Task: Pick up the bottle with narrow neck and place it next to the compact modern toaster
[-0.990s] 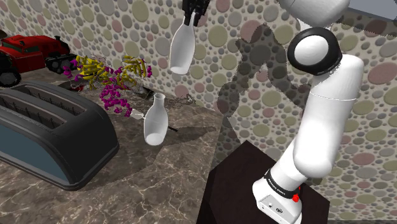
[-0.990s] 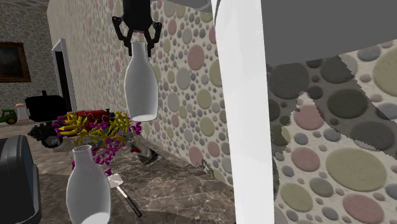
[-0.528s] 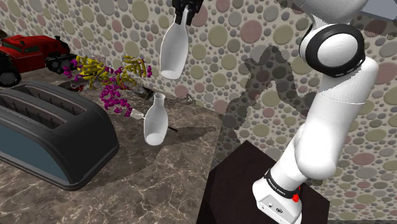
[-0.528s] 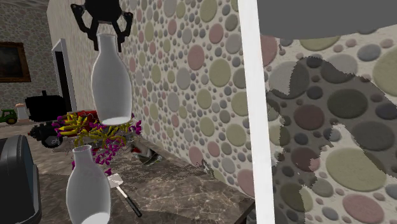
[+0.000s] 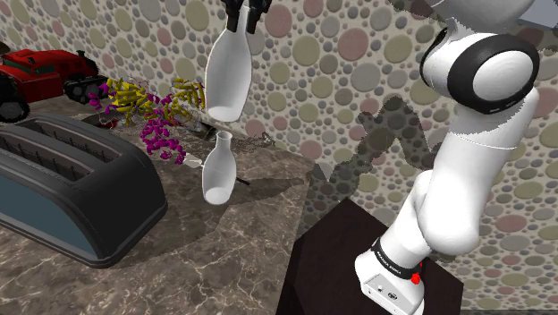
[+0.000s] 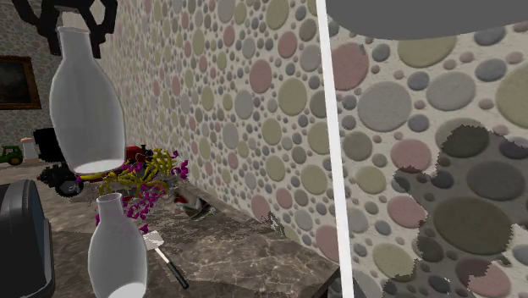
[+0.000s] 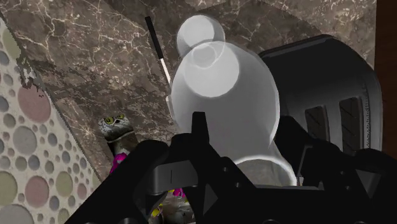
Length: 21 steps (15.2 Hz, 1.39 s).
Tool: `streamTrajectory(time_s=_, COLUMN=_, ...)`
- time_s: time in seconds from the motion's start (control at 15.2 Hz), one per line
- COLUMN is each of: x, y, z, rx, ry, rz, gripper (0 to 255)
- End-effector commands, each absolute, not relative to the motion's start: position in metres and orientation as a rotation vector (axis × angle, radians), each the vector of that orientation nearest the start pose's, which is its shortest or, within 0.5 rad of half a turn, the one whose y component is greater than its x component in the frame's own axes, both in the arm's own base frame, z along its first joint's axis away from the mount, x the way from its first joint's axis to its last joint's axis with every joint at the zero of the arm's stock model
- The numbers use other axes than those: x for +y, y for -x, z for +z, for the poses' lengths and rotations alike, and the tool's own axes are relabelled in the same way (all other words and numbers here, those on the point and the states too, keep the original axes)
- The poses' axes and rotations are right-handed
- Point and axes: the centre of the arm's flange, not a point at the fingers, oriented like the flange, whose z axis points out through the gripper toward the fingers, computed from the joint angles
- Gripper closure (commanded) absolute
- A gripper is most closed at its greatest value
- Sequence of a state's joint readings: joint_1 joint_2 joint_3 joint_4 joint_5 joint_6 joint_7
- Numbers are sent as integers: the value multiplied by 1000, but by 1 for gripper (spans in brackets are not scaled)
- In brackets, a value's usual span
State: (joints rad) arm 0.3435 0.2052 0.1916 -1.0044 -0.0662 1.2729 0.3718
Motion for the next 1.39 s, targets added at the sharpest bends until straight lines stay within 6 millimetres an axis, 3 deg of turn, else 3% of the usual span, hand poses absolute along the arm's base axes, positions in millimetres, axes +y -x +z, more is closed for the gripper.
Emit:
streamTrajectory(time_s=0.0, x=289, y=-490, z=740, rx=-211, ry=3125, rz=-111, gripper=255)
streamTrajectory(time_s=0.53, x=381, y=-442, z=747, rx=-211, ry=3125, rz=-111, gripper=255)
streamTrajectory(time_s=1.32, x=381, y=-442, z=684, rx=-211, ry=3125, rz=-111, gripper=255)
